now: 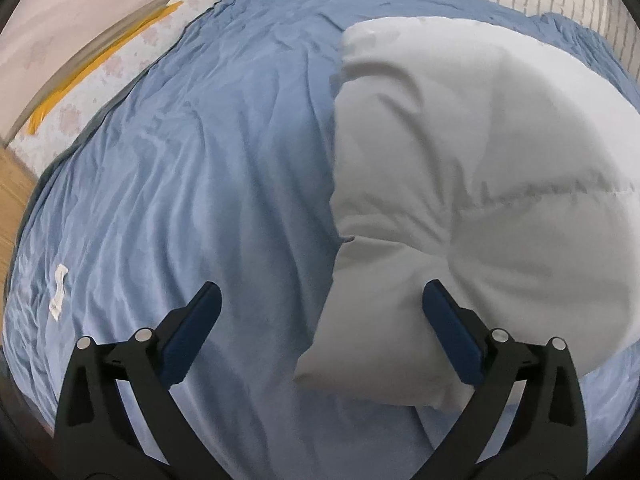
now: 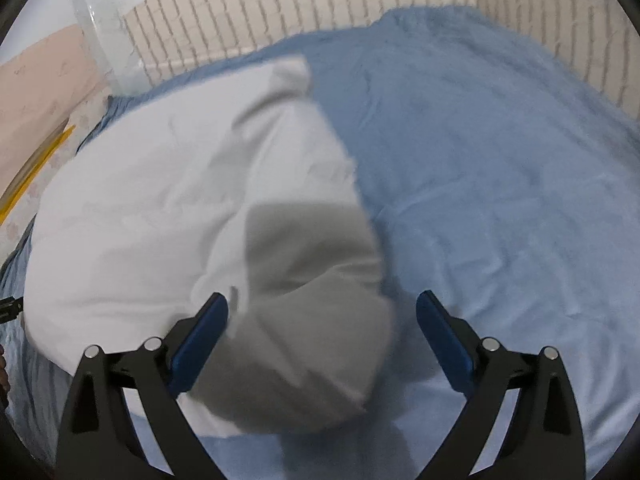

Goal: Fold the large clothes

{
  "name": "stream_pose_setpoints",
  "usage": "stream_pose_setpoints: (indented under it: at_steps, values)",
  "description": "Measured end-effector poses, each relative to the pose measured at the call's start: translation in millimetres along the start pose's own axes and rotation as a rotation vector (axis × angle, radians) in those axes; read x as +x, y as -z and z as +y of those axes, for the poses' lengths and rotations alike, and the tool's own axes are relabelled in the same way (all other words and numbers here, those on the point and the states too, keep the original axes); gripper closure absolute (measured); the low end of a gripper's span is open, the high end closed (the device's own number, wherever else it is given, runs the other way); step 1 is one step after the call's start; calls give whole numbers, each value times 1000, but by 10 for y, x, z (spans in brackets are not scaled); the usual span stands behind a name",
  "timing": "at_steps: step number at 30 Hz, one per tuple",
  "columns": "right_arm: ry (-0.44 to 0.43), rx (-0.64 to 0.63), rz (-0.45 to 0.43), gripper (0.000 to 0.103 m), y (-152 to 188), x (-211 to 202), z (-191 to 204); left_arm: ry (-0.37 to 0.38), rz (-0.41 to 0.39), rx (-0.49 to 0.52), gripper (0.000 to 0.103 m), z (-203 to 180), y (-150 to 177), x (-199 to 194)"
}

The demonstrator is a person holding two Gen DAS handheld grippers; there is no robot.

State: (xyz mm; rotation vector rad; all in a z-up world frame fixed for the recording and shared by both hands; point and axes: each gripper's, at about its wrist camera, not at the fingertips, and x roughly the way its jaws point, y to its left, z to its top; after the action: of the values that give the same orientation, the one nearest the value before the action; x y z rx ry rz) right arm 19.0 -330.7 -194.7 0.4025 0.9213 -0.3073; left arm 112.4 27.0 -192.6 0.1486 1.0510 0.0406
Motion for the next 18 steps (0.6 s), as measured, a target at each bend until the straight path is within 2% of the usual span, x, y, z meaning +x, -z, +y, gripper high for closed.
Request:
stream_pose_setpoints:
  at_steps: [2, 5, 9, 12, 13, 14, 18]
  values:
    - [-50, 36, 35, 7, 79, 150, 37, 5, 1, -5, 3, 8, -13, 6]
    - [-102, 58, 52, 7, 180, 143, 143, -7, -5, 14, 3, 55, 7, 29]
    - [-84, -31, 25, 15, 257, 32, 359, -12, -10, 37, 3, 72, -9, 55]
    - [-52, -101, 58, 34, 231, 90, 478, -1, -12, 40, 3, 23, 54, 132]
    - [-46, -122, 59, 47, 221, 83, 526, 2, -12, 40, 3, -4, 12, 170]
    - [-39, -149, 63, 56, 211, 88, 575, 5, -15, 39, 3, 23, 7, 205]
    - [58, -298, 84, 61, 172, 170, 922, 20, -15, 43, 3, -102, -38, 234]
